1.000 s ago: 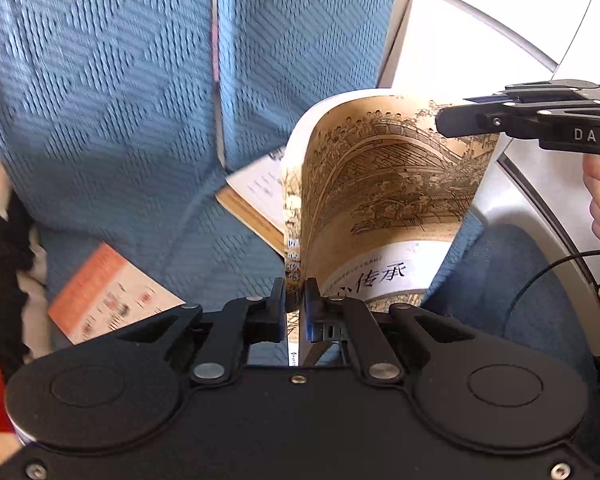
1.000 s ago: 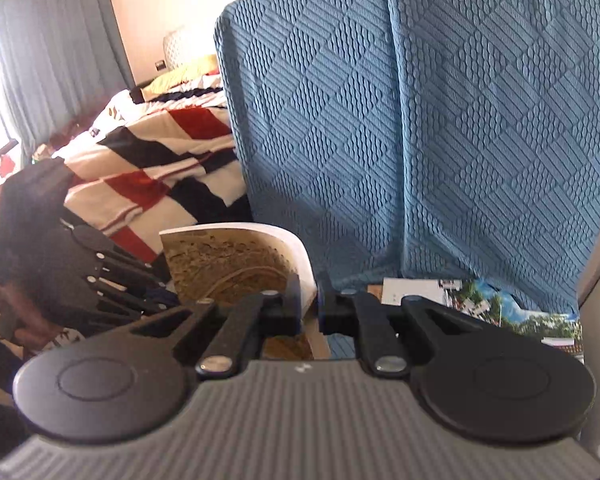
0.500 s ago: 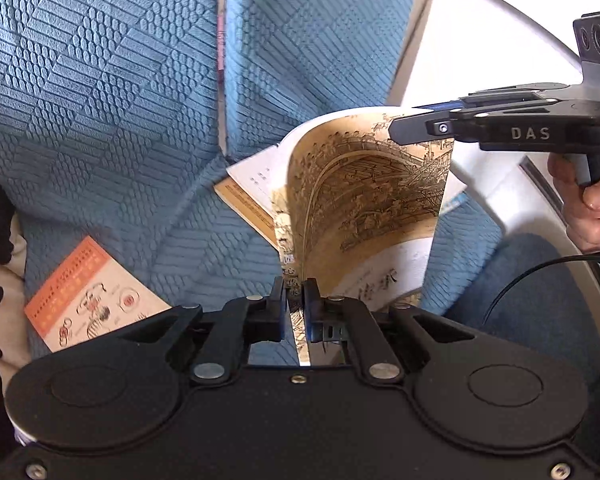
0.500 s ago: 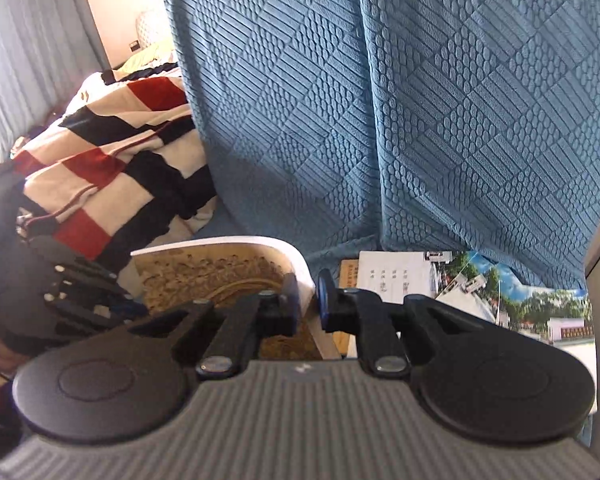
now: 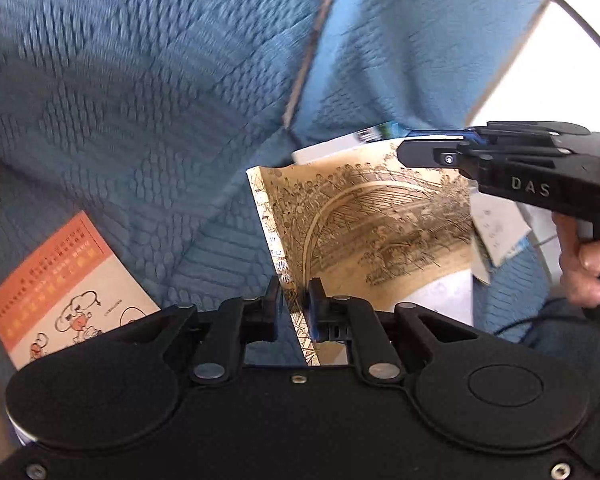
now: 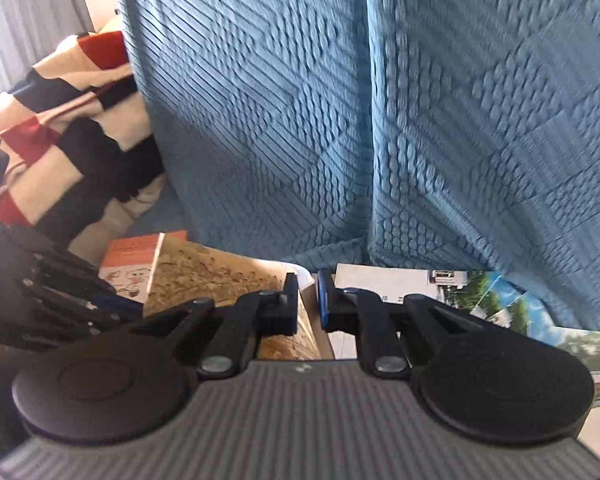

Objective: Organize objects
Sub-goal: 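Carry the gold book with the left tool and lower it onto the seat, then open the left tool to lay the gold book flat, then withdraw the left tool from the gold book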

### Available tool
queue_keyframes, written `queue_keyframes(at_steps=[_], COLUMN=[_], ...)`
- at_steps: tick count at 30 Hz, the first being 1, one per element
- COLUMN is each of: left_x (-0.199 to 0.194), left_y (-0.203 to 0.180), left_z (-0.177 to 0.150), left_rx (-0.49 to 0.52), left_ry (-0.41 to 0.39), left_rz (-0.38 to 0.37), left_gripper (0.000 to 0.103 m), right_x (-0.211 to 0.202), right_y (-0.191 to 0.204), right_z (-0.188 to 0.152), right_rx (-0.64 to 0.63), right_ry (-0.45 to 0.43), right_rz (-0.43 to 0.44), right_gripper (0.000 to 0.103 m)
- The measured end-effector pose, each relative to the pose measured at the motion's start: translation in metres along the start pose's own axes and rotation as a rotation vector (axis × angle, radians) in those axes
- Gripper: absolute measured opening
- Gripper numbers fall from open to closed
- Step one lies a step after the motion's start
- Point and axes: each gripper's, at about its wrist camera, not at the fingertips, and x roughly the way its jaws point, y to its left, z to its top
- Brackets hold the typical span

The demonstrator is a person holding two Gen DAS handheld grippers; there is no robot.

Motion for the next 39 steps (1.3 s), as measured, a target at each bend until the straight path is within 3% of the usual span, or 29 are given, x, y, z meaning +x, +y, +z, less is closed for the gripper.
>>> queue_keyframes(at_steps=[9, 11, 14, 16, 18, 19, 23, 28, 31, 36, 39], left_x=[0.057, 0.062, 0.064, 0.063, 0.056, 0.052, 0.031, 0.01, 0.007, 0.017, 0.019], left_y=[0.009, 0.011, 0.017, 0.018, 0.013, 0.01, 0.0, -0.009, -0.012, -0.024, -0.032], left_z=[0.0, 0.0, -0.002, -0.005, -0.009, -0.011, -0.026, -0.062, -0.085, -0.112, -0.12], left_rx=[-0.028, -0.051, -0.087, -0.098, -0.086, -0.086, -0.128, -0.233, -0.303, -0.319, -0.299], left_ry=[0.075, 0.087, 0.095, 0.101, 0.094, 0.087, 0.053, 0.017, 0.021, 0.043, 0.028], left_rz=[0.067, 0.073, 0.066, 0.045, 0.041, 0.047, 0.052, 0.031, 0.021, 0.022, 0.048], left_gripper=[0.017, 0.023, 0.025, 0.026, 0.03, 0.033, 0.04, 0.041, 0.041, 0.039, 0.04], right_x=[0.053, 0.052, 0.052, 0.047, 0.033, 0.025, -0.009, -0.041, -0.045, -0.038, -0.028], right_y=[-0.031, -0.041, -0.058, -0.063, -0.064, -0.065, -0.061, -0.046, -0.037, -0.016, -0.008], right_z=[-0.014, -0.017, -0.023, -0.028, -0.033, -0.036, -0.059, -0.103, -0.127, -0.151, -0.158], right_rx=[0.084, 0.152, 0.289, 0.315, 0.324, 0.336, 0.395, 0.452, 0.435, 0.331, 0.285], right_ry=[0.074, 0.053, 0.073, 0.073, 0.057, 0.037, -0.008, -0.026, 0.0, 0.042, 0.074], right_rz=[0.011, 0.014, -0.018, -0.003, 0.001, 0.011, 0.017, 0.009, -0.02, -0.069, -0.069], right_gripper=[0.013, 0.019, 0.028, 0.031, 0.05, 0.052, 0.052, 0.052, 0.052, 0.05, 0.039])
